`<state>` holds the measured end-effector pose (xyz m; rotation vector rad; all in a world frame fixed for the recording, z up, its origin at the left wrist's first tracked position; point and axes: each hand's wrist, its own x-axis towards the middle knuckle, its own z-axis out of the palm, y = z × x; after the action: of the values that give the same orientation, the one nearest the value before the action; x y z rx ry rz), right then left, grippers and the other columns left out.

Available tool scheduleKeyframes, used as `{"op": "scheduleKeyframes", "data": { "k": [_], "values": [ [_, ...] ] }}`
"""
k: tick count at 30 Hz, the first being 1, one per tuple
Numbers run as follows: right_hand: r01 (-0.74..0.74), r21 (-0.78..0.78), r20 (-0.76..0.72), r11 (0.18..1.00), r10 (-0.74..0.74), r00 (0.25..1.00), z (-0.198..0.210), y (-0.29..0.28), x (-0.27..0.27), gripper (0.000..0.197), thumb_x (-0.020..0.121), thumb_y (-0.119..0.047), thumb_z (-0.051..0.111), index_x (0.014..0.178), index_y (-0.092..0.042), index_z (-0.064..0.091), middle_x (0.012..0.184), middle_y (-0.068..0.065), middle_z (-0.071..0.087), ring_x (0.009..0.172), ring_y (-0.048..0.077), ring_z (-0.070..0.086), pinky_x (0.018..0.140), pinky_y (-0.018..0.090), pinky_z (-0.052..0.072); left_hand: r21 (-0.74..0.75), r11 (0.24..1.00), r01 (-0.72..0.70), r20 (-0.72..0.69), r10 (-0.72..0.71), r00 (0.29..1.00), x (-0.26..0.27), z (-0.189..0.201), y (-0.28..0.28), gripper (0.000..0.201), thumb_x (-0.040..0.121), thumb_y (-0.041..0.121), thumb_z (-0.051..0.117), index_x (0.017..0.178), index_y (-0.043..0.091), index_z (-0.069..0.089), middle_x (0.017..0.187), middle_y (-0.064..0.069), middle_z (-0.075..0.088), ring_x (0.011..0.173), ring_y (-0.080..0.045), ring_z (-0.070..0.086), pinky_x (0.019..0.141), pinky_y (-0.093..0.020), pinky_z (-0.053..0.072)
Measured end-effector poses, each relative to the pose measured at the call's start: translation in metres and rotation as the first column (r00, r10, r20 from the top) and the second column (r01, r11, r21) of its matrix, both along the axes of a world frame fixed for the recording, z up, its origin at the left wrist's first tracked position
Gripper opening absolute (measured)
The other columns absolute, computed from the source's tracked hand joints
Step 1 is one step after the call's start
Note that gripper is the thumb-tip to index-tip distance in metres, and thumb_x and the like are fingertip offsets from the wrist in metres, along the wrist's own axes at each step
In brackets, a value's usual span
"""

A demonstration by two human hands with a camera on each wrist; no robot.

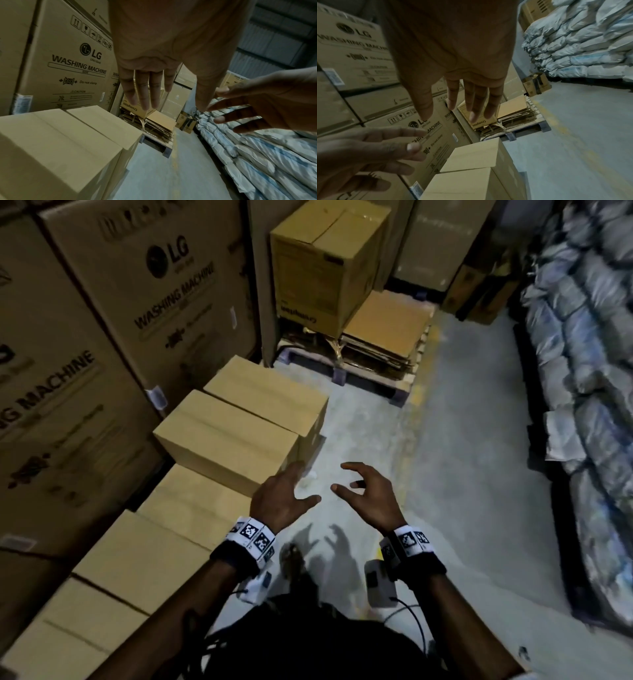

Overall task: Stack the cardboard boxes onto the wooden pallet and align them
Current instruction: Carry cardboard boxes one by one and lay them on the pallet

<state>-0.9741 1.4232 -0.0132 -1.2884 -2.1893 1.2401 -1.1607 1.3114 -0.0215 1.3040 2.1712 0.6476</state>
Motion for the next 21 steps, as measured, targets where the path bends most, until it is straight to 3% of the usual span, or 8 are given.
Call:
{"op": "scheduleKeyframes", "data": {
  "k": [6, 10, 12, 15, 18, 21],
  "values": [
    [-0.141, -0.006, 0.133, 0.990, 0.140, 0.981, 0.004, 0.136, -0.068, 0.053, 0.088, -0.049, 0.078, 0.136, -0.032, 0.061, 0.142, -0.006, 0.057, 0.106, 0.016, 0.067, 0.090, 0.040, 0.056, -0.039, 0.993, -0.108, 0.018, 0.108, 0.994, -0.066, -0.002, 0.115, 0.079, 0.085, 0.056, 0.076, 0.152, 0.032, 0.042, 0.138, -0.002, 0.065, 0.122, -0.028, 0.063, 0.091, -0.037, 0.052],
    [-0.260, -0.009, 0.174, 0.966, 0.258, 0.951, -0.007, 0.206, -0.119, 0.051, 0.089, -0.043, 0.079, 0.134, -0.025, 0.064, 0.141, 0.000, 0.060, 0.102, 0.020, 0.070, 0.090, 0.040, 0.057, -0.066, 0.972, -0.226, 0.028, 0.228, 0.973, -0.105, -0.017, 0.158, 0.079, 0.086, 0.061, 0.072, 0.153, 0.032, 0.043, 0.148, -0.001, 0.057, 0.130, -0.028, 0.057, 0.100, -0.037, 0.048],
    [-0.350, 0.027, 0.140, 0.936, 0.343, 0.929, -0.026, 0.234, -0.147, 0.048, 0.088, -0.033, 0.083, 0.130, -0.018, 0.068, 0.135, 0.004, 0.065, 0.100, 0.019, 0.071, 0.087, 0.041, 0.060, -0.082, 0.946, -0.314, 0.080, 0.320, 0.944, -0.123, -0.030, 0.170, 0.080, 0.085, 0.064, 0.071, 0.152, 0.030, 0.045, 0.148, -0.002, 0.057, 0.128, -0.029, 0.059, 0.101, -0.039, 0.049],
    [-0.413, -0.079, 0.152, 0.907, 0.420, 0.895, -0.049, 0.272, -0.192, 0.047, 0.086, -0.031, 0.084, 0.128, -0.018, 0.068, 0.134, 0.000, 0.065, 0.104, 0.016, 0.069, 0.090, 0.039, 0.060, -0.154, 0.879, -0.451, 0.168, 0.474, 0.865, -0.141, -0.050, 0.183, 0.083, 0.083, 0.066, 0.072, 0.152, 0.027, 0.046, 0.147, -0.005, 0.058, 0.125, -0.030, 0.062, 0.100, -0.043, 0.053],
    [-0.555, -0.215, 0.243, 0.804, 0.594, 0.767, -0.077, 0.304, -0.238, 0.049, 0.090, -0.035, 0.080, 0.134, -0.021, 0.064, 0.136, 0.004, 0.064, 0.109, 0.024, 0.068, 0.095, 0.041, 0.055, -0.230, 0.805, -0.548, 0.189, 0.589, 0.786, -0.149, -0.069, 0.194, 0.074, 0.090, 0.054, 0.073, 0.151, 0.023, 0.046, 0.142, -0.010, 0.061, 0.122, -0.032, 0.063, 0.095, -0.037, 0.052],
    [-0.652, -0.340, 0.332, 0.678, 0.735, 0.591, -0.110, 0.328, -0.270, 0.055, 0.091, -0.038, 0.078, 0.140, -0.020, 0.059, 0.139, 0.007, 0.063, 0.118, 0.028, 0.064, 0.102, 0.042, 0.051, -0.328, 0.695, -0.640, 0.192, 0.712, 0.675, -0.141, -0.090, 0.205, 0.068, 0.094, 0.049, 0.070, 0.150, 0.018, 0.048, 0.137, -0.012, 0.065, 0.119, -0.032, 0.065, 0.089, -0.033, 0.049]
  ]
}}
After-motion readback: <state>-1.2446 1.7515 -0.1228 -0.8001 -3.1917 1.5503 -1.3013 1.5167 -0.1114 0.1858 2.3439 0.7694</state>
